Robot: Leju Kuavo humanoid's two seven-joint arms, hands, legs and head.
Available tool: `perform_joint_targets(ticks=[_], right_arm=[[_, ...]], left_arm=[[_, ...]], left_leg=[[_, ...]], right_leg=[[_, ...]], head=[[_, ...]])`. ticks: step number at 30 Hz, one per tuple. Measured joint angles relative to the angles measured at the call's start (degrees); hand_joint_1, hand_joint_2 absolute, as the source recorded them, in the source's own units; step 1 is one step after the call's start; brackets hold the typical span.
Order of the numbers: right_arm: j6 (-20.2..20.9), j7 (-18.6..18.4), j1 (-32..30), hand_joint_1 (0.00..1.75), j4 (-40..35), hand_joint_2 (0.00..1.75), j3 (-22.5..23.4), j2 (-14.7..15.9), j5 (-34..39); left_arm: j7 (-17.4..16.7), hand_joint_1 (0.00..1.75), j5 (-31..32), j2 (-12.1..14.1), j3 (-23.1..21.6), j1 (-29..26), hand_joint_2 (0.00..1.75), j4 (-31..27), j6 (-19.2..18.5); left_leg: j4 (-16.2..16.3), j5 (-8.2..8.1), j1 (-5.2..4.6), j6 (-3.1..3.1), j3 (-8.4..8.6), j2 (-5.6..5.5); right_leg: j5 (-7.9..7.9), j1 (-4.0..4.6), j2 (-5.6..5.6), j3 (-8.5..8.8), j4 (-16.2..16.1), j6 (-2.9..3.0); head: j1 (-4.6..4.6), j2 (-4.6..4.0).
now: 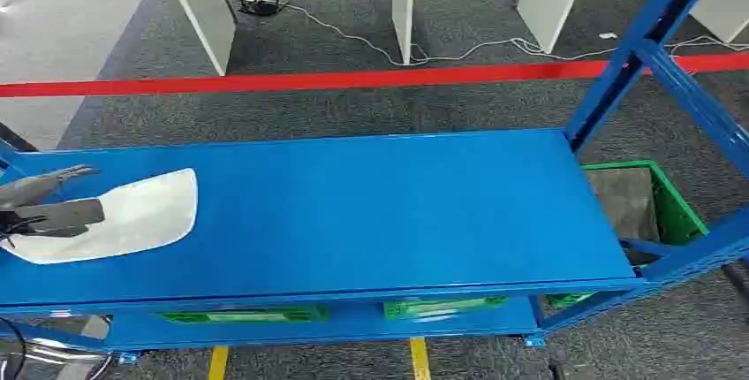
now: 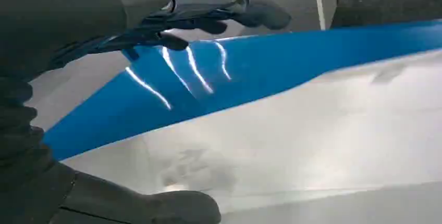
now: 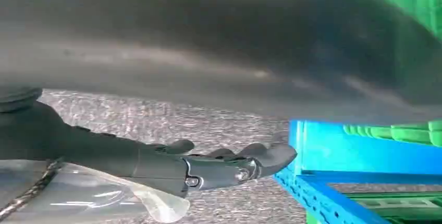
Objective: Take the parts from the cabinet and place them on the table.
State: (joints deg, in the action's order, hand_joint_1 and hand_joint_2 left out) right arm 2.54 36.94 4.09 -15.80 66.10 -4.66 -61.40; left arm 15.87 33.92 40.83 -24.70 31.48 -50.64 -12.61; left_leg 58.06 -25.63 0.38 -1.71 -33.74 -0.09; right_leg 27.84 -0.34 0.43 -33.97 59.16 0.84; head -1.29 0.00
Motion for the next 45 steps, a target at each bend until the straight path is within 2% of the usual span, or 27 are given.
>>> perform_joint_targets(ticks=[3, 5, 8, 9, 10, 11, 13, 14, 15, 18, 20, 23, 24, 25, 26, 29, 31, 32, 33, 34, 36, 39, 40, 41, 42, 44, 45], right_arm=[[0.0, 0.0, -0.1, 0.0, 0.0, 0.0, 0.0, 0.0, 0.0], [0.0, 0.0, 0.0, 0.0, 0.0, 0.0, 0.0, 0.2, -0.1], [0.1, 0.0, -0.1, 0.0, 0.0, 0.0, 0.0, 0.2, -0.1], [0.1, 0.0, -0.2, 0.0, 0.0, 0.0, 0.0, 0.2, -0.1], [0.0, 0.0, -0.2, 0.0, 0.0, 0.0, 0.0, 0.2, -0.1], [0.0, 0.0, -0.2, 0.0, 0.0, 0.0, 0.0, 0.2, -0.1], [0.0, 0.0, -0.2, 0.0, 0.0, 0.0, 0.0, 0.2, -0.1], [0.0, 0.0, -0.1, 0.0, 0.0, 0.0, 0.0, 0.2, -0.1], [0.0, 0.0, 0.0, 0.0, 0.0, 0.0, 0.0, 0.2, -0.2], [0.0, 0.0, -0.2, 0.0, 0.1, 0.0, 0.0, 0.2, -0.2], [0.0, 0.0, -0.2, 0.0, 0.1, 0.0, 0.0, 0.2, -0.2], [0.0, 0.0, -0.1, 0.0, 0.1, 0.0, 0.0, 0.3, -0.2], [0.0, 0.0, -0.2, 0.0, 0.1, 0.0, 0.0, 0.3, -0.2], [0.0, 0.0, -0.2, 0.0, 0.1, 0.0, 0.0, 0.3, -0.2], [0.0, 0.0, -0.3, 0.0, 0.1, 0.0, 0.0, 0.3, -0.2], [0.1, 0.0, -0.2, 0.0, 0.1, 0.0, 0.0, 0.3, -0.3], [0.1, 0.0, -0.2, 0.0, 0.1, 0.0, 0.0, 0.3, -0.3], [0.1, 0.0, -0.3, 0.0, 0.1, 0.0, 0.0, 0.3, -0.3], [-0.1, 0.0, -0.4, 0.0, 0.1, 0.0, 0.0, 0.3, -0.4], [-0.2, 0.0, -0.3, 0.0, 0.1, 0.0, 0.0, 0.3, -0.6], [-0.5, 0.0, -0.3, 0.0, 0.1, 0.0, 0.0, 0.3, -0.6], [-0.5, 0.0, -0.4, 0.0, 0.2, 0.0, 0.0, 0.3, -0.7], [-0.5, 0.0, -0.5, 0.0, 0.2, 0.0, 0.0, 0.3, -0.7], [-0.5, 0.1, -0.6, 0.0, 0.2, 0.0, 0.0, 0.3, -0.7], [-0.5, 0.0, -0.7, 0.0, 0.2, 0.0, 0.1, 0.4, -0.7], [-0.5, 0.0, -0.7, 0.0, 0.2, 0.0, 0.2, 0.5, -0.7], [-0.5, 0.0, -0.4, 0.0, 0.2, 0.0, 0.2, 0.5, -0.7]], left_arm=[[0.1, 0.0, 0.3, -0.6, -0.1, -0.4, 1.75, 0.3, 0.8], [0.2, 0.0, 0.3, -1.0, -0.1, -0.5, 1.75, 0.3, 1.1], [0.2, 0.0, 0.3, -1.8, -0.3, -0.9, 1.75, 0.5, 1.2], [0.2, 0.0, 0.3, -2.0, -0.3, -1.1, 1.75, 0.5, 1.2], [0.2, 0.0, 0.3, -2.1, -0.4, -1.2, 1.75, 0.6, 1.3], [0.2, 0.0, 0.3, -2.3, -0.4, -1.3, 1.75, 0.7, 1.3], [0.4, 0.0, 0.3, -2.3, -0.4, -1.3, 1.75, 0.8, 1.3], [0.5, 0.0, 0.3, -2.4, -0.4, -1.3, 1.75, 0.8, 1.3], [0.5, 0.0, 0.3, -2.5, -0.4, -1.4, 1.75, 0.9, 1.6], [0.9, 0.0, 0.5, -3.1, -0.4, -2.6, 1.75, 1.0, 2.9], [1.0, 0.0, 0.8, -3.7, -0.3, -3.5, 1.75, 1.0, 4.3], [1.0, 0.0, 1.1, -4.7, -0.2, -4.4, 1.75, 1.2, 6.1], [1.0, 0.0, 1.5, -5.1, -0.2, -5.0, 1.75, 1.3, 6.6], [1.0, 0.0, 1.7, -5.7, -0.1, -5.6, 1.75, 1.4, 7.3], [1.2, 0.0, 2.1, -6.3, 0.0, -5.8, 1.75, 1.4, 8.0], [1.6, 0.0, 3.0, -7.1, 1.0, -5.8, 1.75, 1.5, 8.9], [1.7, 0.0, 3.2, -7.8, 1.4, -5.8, 1.75, 1.5, 9.1], [1.7, 0.05, 3.3, -8.1, 1.5, -5.8, 1.75, 1.5, 9.2], [1.7, 1.59, 3.3, -8.4, 1.8, -5.9, 1.75, 1.6, 9.2], [1.8, 1.75, 3.3, -8.6, 2.1, -5.9, 1.75, 1.6, 9.2], [2.0, 1.75, 3.1, -9.4, 2.6, -6.1, 1.75, 1.7, 8.8], [2.6, 1.75, 2.0, -10.4, 3.5, -6.6, 1.75, 2.1, 7.2], [2.7, 1.75, 1.9, -10.5, 3.8, -7.0, 1.75, 2.4, 6.8], [2.7, 1.75, 1.8, -10.6, 4.1, -7.5, 1.75, 2.6, 6.5], [2.9, 1.75, 1.5, -10.7, 4.2, -7.9, 1.75, 2.7, 6.4], [3.0, 1.75, 1.5, -10.9, 4.6, -7.9, 1.75, 2.7, 6.3], [3.0, 1.75, 1.5, -10.8, 4.8, -7.9, 1.75, 2.8, 6.2]], left_leg=[[0.1, -0.09, -0.14, 0.74, -0.38, -0.06], [-0.6, 0.24, 0.37, 1.47, 0.18, 0.12], [-0.6, 0.18, 0.17, 2.02, 0.11, 0.16], [-0.5, 0.16, 0.13, 2.05, 0.11, 0.15], [-0.5, 0.15, 0.1, 2.05, 0.16, 0.14], [-0.5, 0.14, 0.09, 2.05, 0.18, 0.1], [-0.3, -0.01, 0.1, 1.86, 0.3, 0.06], [-0.2, -0.17, 0.11, 1.61, 0.25, 0.05], [0.3, -0.33, -0.36, 1.32, -0.17, -0.03], [-0.2, 0.04, -0.06, 0.53, 0.05, -0.02], [0.6, -1.06, 0.06, -0.04, -0.18, -0.02], [12.2, -7.05, 0.34, -0.95, -5.29, -0.02], [16.0, -8.23, 0.38, -1.1, -7.03, -0.02], [17.1, -7.95, 0.41, -1.12, -7.52, -0.02], [15.5, -6.29, 0.43, -1.07, -6.79, -0.02], [1.3, 0.72, 0.36, -0.25, 0.11, -0.01], [-0.5, -0.26, -0.1, 0.23, 0.82, 0.0], [-0.5, -0.24, -0.24, 0.38, 0.73, -0.09], [-0.4, -0.29, -0.38, 0.78, 0.73, -0.1], [-0.9, 0.01, -0.29, 1.25, 0.94, -0.09], [-1.7, 0.5, 0.09, 2.01, 1.33, 0.07], [-1.6, 0.57, 0.08, 2.18, 1.09, 0.1], [-1.6, 0.57, 0.08, 2.17, 1.11, 0.15], [-1.5, 0.56, 0.14, 2.15, 1.14, 0.2], [-1.5, 0.54, 0.24, 2.09, 1.12, 0.2], [-0.9, 0.21, 0.49, 1.48, 1.15, 0.04], [-0.6, -0.03, 0.07, 0.97, 0.87, -0.07]], right_leg=[[-0.3, -0.13, -0.11, -0.02, -0.4, -0.95], [1.24, -0.04, -0.15, -1.01, 1.2, -1.52], [6.9, -0.18, -0.16, -7.22, 13.9, -1.71], [7.43, -0.16, -0.17, -8.77, 16.8, -1.75], [6.57, -0.15, -0.15, -9.04, 16.9, -1.72], [4.73, -0.15, -0.16, -8.18, 14.7, -1.62], [-0.55, -0.16, -0.19, -3.31, 4.6, -1.19], [-0.66, -0.15, -0.14, -1.43, 0.7, -0.9], [-0.42, -0.11, -0.12, -0.47, -0.3, -0.9], [-0.58, 0.15, 0.07, -0.67, 0.0, -0.25], [-0.98, -0.37, 0.07, -0.32, -0.6, 0.39], [-0.89, -0.32, -0.04, -0.29, -0.6, 0.77], [-0.88, -0.32, -0.04, -0.29, -0.6, 0.79], [-0.87, -0.31, -0.04, -0.21, -0.6, 0.79], [-0.82, -0.31, -0.04, -0.13, -0.6, 0.77], [-0.69, -0.31, -0.02, 0.3, -0.6, 0.56], [-0.74, -0.09, -0.01, -0.02, -0.5, -0.12], [-0.84, -0.2, -0.07, 0.01, -0.6, -0.43], [-0.91, -0.35, -0.13, 0.14, -0.7, -0.79], [-0.88, -0.26, -0.14, 0.26, -0.8, -1.22], [1.35, -0.28, -0.17, -1.24, 1.9, -1.62], [7.43, -0.37, -0.18, -7.28, 15.0, -2.01], [7.59, -0.37, -0.18, -8.21, 16.9, -2.13], [6.32, -0.4, -0.2, -7.7, 15.9, -2.23], [4.05, -0.5, -0.27, -5.9, 12.3, -2.3], [-0.48, -0.92, -0.31, -0.22, 1.8, -2.55], [0.87, -0.73, -0.15, 0.78, 0.2, -2.61]], head=[[0.04, 0.0], [0.15, 0.0], [0.28, 0.0], [0.35, 0.0], [0.31, 0.0], [0.35, 0.0], [0.35, 0.0], [0.31, 0.0], [0.28, 0.0], [0.24, 0.0], [0.15, 0.0], [-0.07, 0.0], [-0.09, 0.0], [-0.07, 0.0], [-0.11, 0.0], [-0.09, 0.0], [0.0, 0.0], [0.02, 0.0], [-0.02, 0.0], [-0.02, 0.0], [0.15, 0.0], [0.31, 0.0], [0.28, 0.0], [0.29, 0.0], [0.26, 0.0], [0.37, 0.0], [0.42, 0.0]])
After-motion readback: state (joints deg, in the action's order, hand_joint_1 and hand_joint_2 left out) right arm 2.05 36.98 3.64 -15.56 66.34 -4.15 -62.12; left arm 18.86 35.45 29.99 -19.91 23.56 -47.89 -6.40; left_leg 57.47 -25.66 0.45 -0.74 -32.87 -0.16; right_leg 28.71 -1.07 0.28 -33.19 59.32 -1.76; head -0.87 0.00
